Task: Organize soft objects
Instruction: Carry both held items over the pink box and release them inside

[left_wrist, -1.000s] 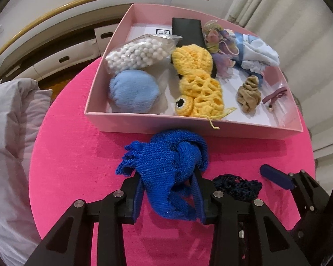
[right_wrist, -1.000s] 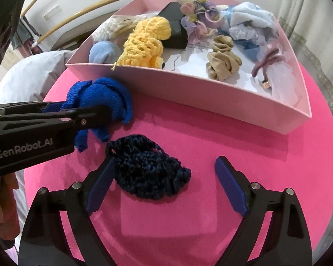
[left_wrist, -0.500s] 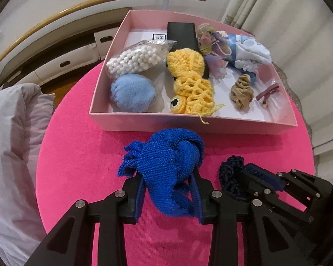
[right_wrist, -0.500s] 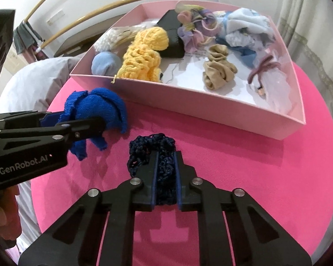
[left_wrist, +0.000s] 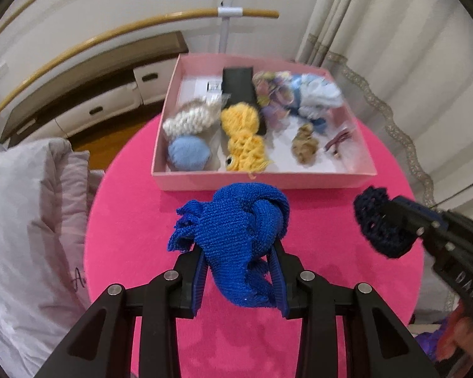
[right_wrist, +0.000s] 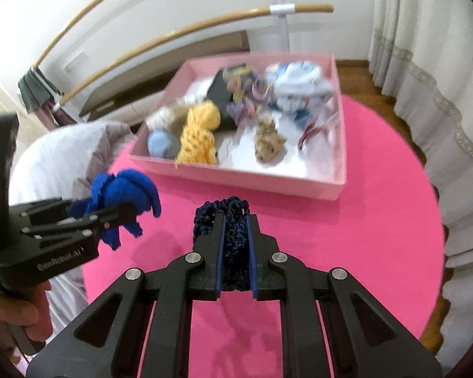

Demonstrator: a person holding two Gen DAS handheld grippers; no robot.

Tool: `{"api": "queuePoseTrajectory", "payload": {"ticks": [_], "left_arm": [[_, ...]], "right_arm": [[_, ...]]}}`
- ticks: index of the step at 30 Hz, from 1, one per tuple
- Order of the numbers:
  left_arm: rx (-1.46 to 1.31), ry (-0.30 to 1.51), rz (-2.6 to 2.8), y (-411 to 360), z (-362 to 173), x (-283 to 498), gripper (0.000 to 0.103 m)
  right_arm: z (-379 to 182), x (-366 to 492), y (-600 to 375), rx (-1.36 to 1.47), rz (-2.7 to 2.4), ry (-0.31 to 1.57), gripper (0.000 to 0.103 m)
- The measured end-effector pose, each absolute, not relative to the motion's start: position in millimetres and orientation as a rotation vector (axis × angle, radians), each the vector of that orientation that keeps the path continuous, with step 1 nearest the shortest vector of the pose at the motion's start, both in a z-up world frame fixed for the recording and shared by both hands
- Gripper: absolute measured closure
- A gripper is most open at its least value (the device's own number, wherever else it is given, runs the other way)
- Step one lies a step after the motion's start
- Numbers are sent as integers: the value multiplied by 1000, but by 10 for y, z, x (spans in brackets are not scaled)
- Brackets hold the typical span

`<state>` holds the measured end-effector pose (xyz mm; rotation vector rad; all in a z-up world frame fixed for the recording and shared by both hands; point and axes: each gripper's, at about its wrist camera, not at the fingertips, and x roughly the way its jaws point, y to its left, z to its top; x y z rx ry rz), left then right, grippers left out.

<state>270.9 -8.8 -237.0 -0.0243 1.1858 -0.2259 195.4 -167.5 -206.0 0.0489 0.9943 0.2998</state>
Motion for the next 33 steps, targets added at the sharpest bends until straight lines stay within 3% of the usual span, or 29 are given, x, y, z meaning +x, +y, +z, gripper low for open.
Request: {"api": "queuePoseTrajectory", "payload": {"ticks": [12,18,25,33], "left_arm": [[1,984,-241,-62,-999,2003,71],[-19,908,-246,36,-521,1598,71],[-36,885,-246,86,-314,1425,71],[-68,901,-248,80,-440,1692,71]], "right_arm": [[-721,1359,-1873,119,290,759,91],[-327,1120,-1933,144,295,677,91],[-156,1085,-1973,150,289,639,91],[-159,1360,-2034,157,291,645,91]]}}
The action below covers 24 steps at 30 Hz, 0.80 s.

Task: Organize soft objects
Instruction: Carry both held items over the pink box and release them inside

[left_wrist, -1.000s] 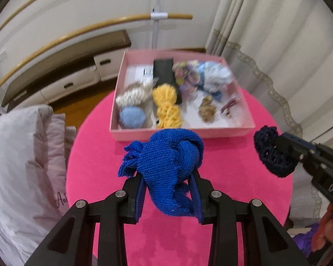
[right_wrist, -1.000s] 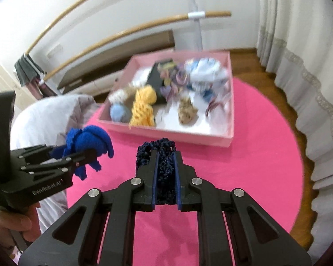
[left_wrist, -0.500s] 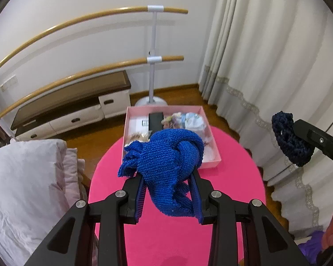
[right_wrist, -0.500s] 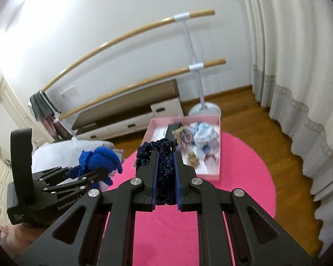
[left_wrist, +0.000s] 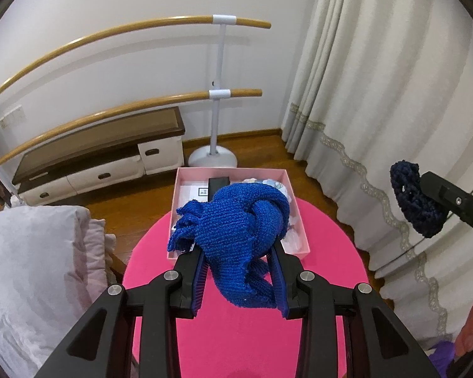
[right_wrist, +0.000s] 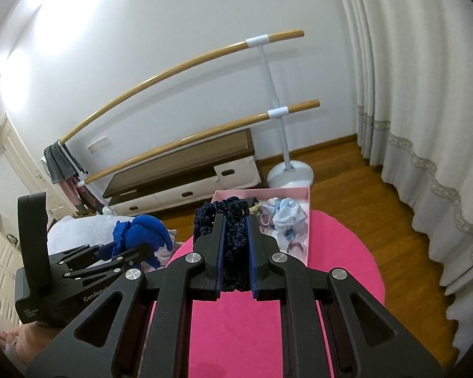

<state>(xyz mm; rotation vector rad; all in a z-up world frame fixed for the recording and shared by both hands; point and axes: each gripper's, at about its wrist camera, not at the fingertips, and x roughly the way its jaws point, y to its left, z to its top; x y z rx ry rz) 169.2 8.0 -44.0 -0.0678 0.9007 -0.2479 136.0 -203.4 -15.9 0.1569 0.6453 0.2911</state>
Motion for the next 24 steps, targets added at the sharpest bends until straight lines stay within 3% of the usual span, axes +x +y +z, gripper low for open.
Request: {"api": "queuePoseTrajectory", "payload": {"ticks": [11,24], "left_arm": [[-91,983,-270,4,-676,2168,71],[-102,1143,-281,-202,-1213,2727,71]], "right_arm": [[-501,2129,-2055,170,276,744,91],[-1451,2975,-2180,225,247,969,91]]}}
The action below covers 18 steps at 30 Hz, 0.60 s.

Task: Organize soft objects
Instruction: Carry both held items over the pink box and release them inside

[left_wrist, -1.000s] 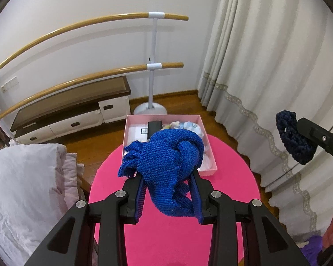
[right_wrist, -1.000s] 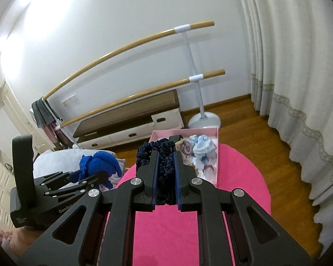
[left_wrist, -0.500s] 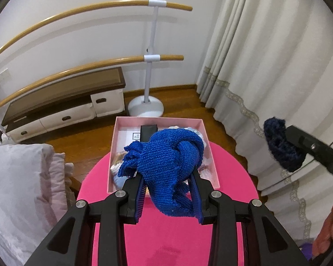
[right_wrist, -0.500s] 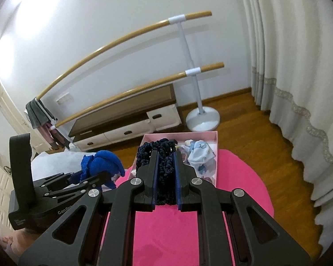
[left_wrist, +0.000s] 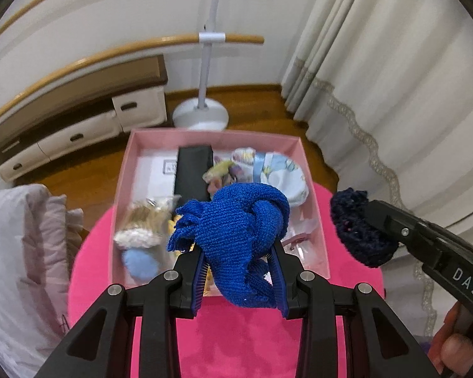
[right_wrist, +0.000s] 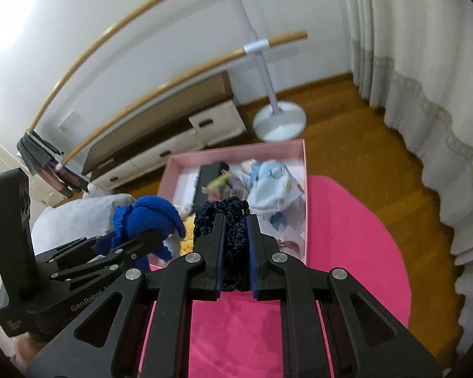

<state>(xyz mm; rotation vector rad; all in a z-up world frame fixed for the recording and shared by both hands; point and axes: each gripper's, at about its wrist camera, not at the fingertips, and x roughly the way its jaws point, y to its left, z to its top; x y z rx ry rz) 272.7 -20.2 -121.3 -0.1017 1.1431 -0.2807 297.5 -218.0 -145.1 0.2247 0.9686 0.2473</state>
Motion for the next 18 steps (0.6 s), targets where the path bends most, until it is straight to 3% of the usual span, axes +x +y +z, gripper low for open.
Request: {"api": "queuePoseTrajectory", "payload": {"ticks": [14,18], "left_arm": [[-107,1249,-246,-244,-1671,3134,70],[-92,1254,-241,-287,-1736,3190,65]], "right_arm": [[-2131,3392,-2128,242,234,1091,90],[-2181,3416,-2130,249,232,1100,88]]}}
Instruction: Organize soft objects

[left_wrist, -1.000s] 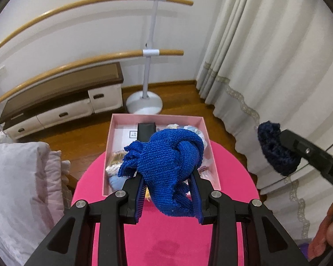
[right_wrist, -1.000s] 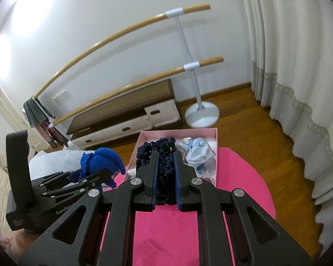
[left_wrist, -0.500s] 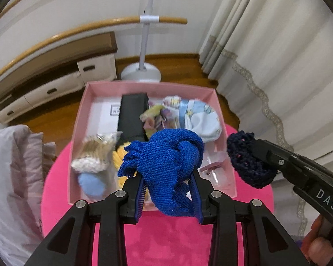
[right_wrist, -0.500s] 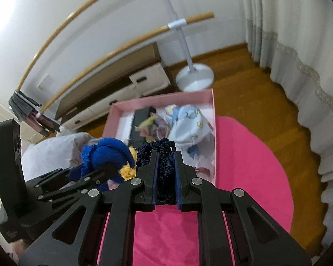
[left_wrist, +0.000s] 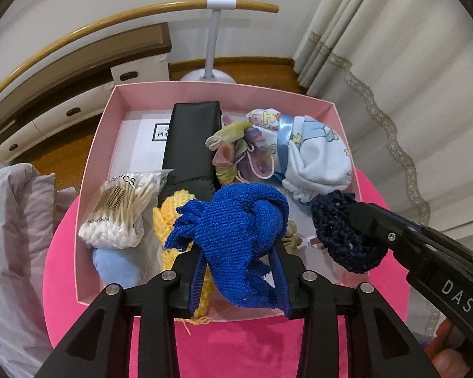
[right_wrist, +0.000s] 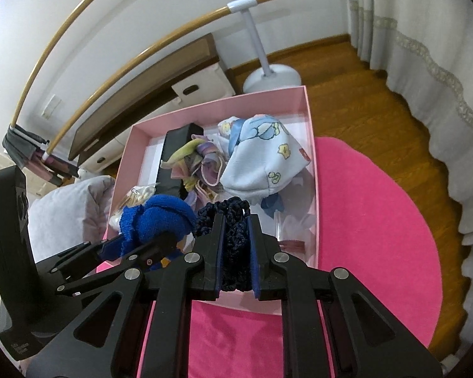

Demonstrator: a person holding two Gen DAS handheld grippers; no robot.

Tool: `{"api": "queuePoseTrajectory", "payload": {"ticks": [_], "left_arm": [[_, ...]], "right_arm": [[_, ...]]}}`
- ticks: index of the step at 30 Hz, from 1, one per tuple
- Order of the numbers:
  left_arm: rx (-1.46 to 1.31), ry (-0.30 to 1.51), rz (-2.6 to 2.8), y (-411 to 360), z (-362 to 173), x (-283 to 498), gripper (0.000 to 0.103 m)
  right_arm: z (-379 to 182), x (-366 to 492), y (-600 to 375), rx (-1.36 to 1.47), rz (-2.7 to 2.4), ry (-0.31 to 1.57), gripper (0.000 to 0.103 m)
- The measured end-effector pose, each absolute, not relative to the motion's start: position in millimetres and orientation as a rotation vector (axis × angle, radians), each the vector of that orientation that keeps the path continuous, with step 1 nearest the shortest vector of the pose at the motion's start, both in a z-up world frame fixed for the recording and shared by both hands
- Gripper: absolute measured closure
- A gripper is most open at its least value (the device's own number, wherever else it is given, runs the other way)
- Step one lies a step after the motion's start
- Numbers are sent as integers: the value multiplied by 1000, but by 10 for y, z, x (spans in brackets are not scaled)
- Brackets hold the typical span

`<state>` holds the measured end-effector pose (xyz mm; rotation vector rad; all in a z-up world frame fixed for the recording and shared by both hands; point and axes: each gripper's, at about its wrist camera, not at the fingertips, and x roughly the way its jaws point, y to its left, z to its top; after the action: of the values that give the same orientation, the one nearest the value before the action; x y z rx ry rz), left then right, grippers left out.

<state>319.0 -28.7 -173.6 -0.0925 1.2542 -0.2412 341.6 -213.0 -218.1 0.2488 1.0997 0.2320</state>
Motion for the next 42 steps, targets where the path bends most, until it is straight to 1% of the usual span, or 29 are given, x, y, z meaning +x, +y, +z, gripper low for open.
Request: {"api": "queuePoseTrajectory", "payload": {"ticks": [1,2,3,4,5,6,8,9,10,11,12,13,14,15,19,23,32,38,42], "left_arm": [[-88,1254,-240,-323,-1753,3193,64],[-80,1254,-237,-328,-1739,3188,61],[-72,1254,-234,-350,-1774,3208,58],[-65,1251,-230,-337,-1728,3188,51],[-60,1246,-225,-337,-1736,3186,41],[-56,1240,-221,-330,-1749,3185,36],[-51,1223,-215,-292,-1689,3138,21],[-45,1220,-214,-294,-1730,3145,17],[-35,1211,-209,-273,-1664,3103,10],[-23,1192,-208,-267,-1650,3078,8],[-10,1173,-207,-250,-1603,3039,8],[-1,1161,-205,-239,-1578,3014,6],[10,1143,-199,-222,-1500,2959,3],[18,1125,-192,-197,-1422,2903,2],[1,1055,-193,-108,-1070,2659,2],[19,965,-167,-26,-582,2316,1],[44,769,-141,135,479,1241,0],[6,657,-147,312,996,498,0],[-2,609,-142,420,1206,62,0]], "right_arm": [[-2191,3425,-2132,249,229,1102,85],[-2195,3426,-2136,251,225,1104,80],[-2193,3436,-2138,257,224,1103,77],[-2187,3436,-2136,260,224,1103,71],[-2177,3431,-2141,260,219,1100,66],[-2165,3427,-2148,260,213,1097,63],[-2123,3401,-2169,269,214,1087,59],[-2105,3390,-2175,271,213,1081,56],[-2075,3374,-2188,274,210,1071,42],[-2025,3343,-2206,284,209,1054,24],[-1978,3319,-2224,296,208,1039,15],[-1945,3309,-2240,307,207,1033,1],[-1912,3296,-2262,318,204,1028,0],[-1870,3271,-2290,332,199,1027,0],[-1665,3160,-2328,345,179,1009,0],[-1304,2931,-2338,333,182,955,0],[-376,1960,-2335,263,159,777,0],[142,1185,-2359,225,102,639,0],[428,763,-2349,209,80,559,0]]}}
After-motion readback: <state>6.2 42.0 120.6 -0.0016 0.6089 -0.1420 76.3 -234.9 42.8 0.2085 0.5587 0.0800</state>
